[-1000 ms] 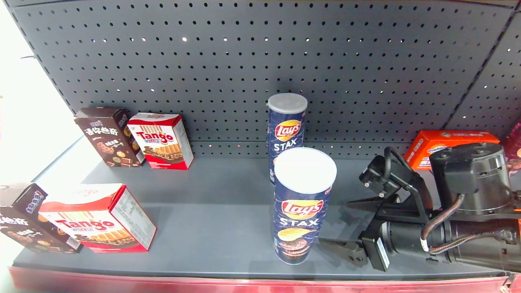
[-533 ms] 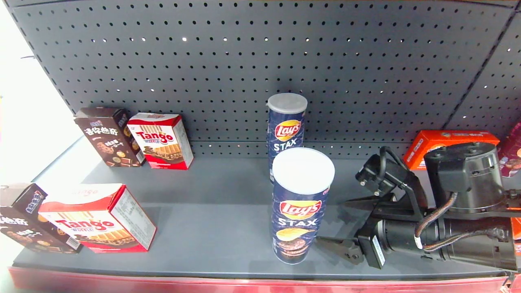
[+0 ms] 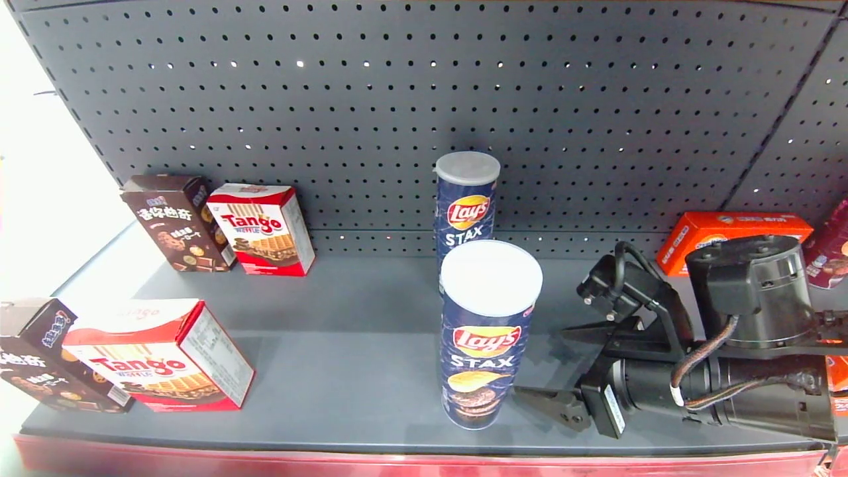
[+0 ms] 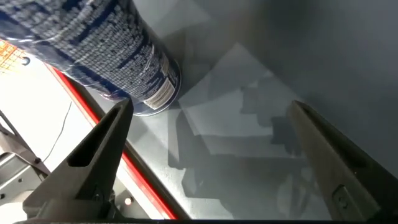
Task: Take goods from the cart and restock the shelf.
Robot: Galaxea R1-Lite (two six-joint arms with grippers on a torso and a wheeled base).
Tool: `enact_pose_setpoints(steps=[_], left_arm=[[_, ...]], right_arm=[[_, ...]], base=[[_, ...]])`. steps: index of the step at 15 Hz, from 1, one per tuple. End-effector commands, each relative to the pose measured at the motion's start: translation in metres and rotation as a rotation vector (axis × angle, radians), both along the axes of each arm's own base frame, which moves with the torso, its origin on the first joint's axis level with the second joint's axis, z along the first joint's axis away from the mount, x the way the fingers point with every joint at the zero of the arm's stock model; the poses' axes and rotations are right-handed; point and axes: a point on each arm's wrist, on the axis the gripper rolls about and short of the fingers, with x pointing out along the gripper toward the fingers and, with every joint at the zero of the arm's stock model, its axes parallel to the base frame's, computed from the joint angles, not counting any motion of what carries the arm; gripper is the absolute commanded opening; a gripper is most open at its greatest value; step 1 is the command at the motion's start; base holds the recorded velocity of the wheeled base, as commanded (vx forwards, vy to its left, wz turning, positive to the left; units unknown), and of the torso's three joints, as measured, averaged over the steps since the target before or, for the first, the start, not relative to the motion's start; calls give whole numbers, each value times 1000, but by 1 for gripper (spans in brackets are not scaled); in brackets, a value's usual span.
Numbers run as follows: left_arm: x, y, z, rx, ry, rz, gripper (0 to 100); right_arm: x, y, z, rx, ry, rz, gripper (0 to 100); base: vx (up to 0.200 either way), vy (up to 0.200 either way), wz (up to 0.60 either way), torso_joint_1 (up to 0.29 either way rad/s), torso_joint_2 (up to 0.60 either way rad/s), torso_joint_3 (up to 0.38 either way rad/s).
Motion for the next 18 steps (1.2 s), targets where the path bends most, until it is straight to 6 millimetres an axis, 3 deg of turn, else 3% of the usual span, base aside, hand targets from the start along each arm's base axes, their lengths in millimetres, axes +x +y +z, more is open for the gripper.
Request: enact_pose_setpoints(steps=[1, 5, 7, 8, 9, 12, 13, 15, 16, 18], left_arm=[[0, 0, 0, 0, 1, 1, 100], [0, 0, 0, 1, 1, 1, 100], [0, 0, 0, 1, 1, -1, 100], [0, 0, 0, 1, 1, -1, 100], [0, 0, 0, 3, 1, -3, 100], [0, 0, 0, 3, 3, -6, 100], [0, 0, 0, 3, 1, -3, 100], [0, 0, 0, 4, 1, -3, 100], [0, 0, 0, 6, 3, -4, 100], [0, 0, 0, 6, 3, -4, 100]], right_arm=[[-4, -5, 6, 17, -19, -8, 100], [-8, -37, 35, 79, -124, -134, 100], [-33, -87, 59, 152, -251, -285, 100], [-43, -98, 61, 163, -279, -321, 100], [-77, -127, 61, 193, -357, -424, 100], [-144, -155, 25, 213, -478, -567, 100], [-177, -162, -9, 222, -542, -635, 100], [-212, -167, -62, 231, -572, -661, 100], [-213, -167, -75, 228, -531, -676, 100], [-210, -167, -74, 251, -522, -644, 100]], base=[[0, 0, 0, 0, 0, 0], [0, 0, 0, 0, 0, 0], [0, 0, 0, 0, 0, 0], [0, 0, 0, 0, 0, 0], [0, 0, 0, 0, 0, 0], [0, 0, 0, 0, 0, 0], [0, 0, 0, 0, 0, 0], [0, 0, 0, 0, 0, 0], [0, 0, 0, 0, 0, 0], [0, 0, 0, 0, 0, 0]])
